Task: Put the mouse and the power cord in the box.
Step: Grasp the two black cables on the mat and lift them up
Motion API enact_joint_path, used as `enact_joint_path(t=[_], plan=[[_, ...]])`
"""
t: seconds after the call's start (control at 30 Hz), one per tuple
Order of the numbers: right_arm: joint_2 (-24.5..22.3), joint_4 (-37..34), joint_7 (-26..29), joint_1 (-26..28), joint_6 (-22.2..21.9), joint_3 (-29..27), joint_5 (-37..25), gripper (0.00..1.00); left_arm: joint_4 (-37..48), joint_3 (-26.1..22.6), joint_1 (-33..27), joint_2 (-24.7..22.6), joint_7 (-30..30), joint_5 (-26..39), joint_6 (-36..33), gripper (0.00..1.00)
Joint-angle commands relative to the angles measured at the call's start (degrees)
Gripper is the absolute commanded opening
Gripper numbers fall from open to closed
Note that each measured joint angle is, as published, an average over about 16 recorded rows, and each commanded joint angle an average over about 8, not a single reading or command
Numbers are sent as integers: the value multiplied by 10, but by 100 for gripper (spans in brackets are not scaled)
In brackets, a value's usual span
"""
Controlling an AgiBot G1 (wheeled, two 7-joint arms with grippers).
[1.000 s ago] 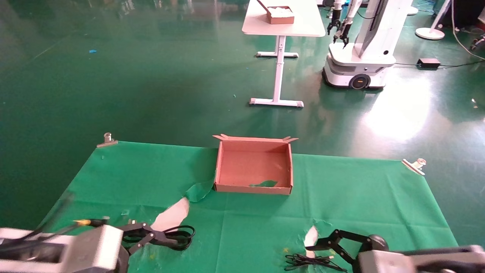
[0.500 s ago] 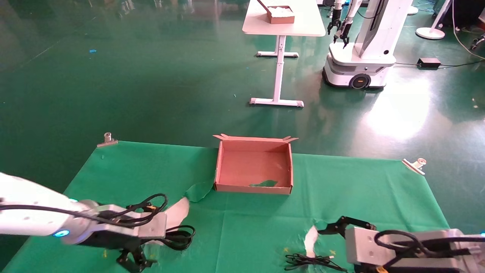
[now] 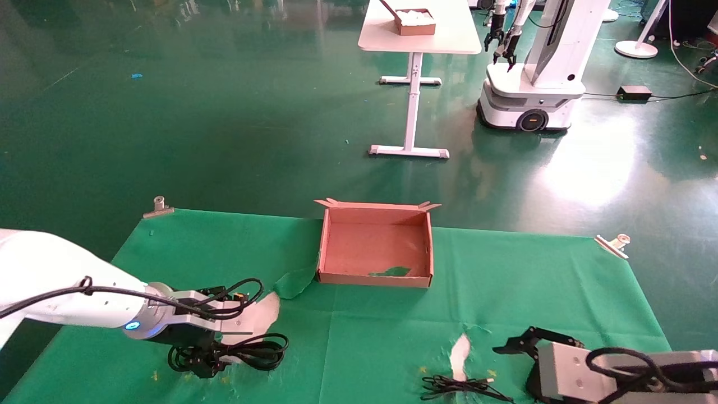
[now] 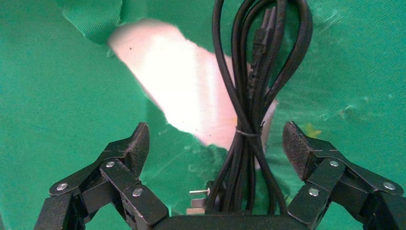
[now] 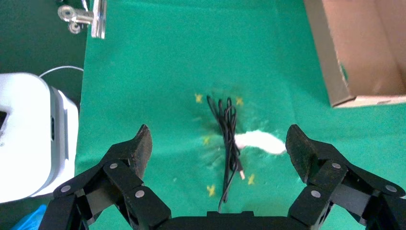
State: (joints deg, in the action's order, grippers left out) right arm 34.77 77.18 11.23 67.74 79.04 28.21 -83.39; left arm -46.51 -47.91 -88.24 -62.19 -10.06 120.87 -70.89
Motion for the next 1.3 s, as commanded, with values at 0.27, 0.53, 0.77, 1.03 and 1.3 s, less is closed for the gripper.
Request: enact_joint_path(t=[0.27, 0.53, 0.77, 1.03, 1.3], plan=[[55, -16, 30, 8, -32, 43, -104, 100, 55, -2, -15, -20, 29, 1, 11, 100], [149, -96, 42, 45, -63, 92, -211, 100, 75, -2, -20, -25, 42, -2, 14, 100], [203, -173, 27, 72, -83, 114, -256, 40, 84, -2, -23, -28, 47, -3, 16, 47], [223, -206, 19, 83, -94, 119, -269, 0, 89, -2, -24, -30, 49, -2, 17, 0], [217, -197, 21, 80, -90, 117, -264, 0, 87, -2, -24, -29, 49, -3, 17, 0]])
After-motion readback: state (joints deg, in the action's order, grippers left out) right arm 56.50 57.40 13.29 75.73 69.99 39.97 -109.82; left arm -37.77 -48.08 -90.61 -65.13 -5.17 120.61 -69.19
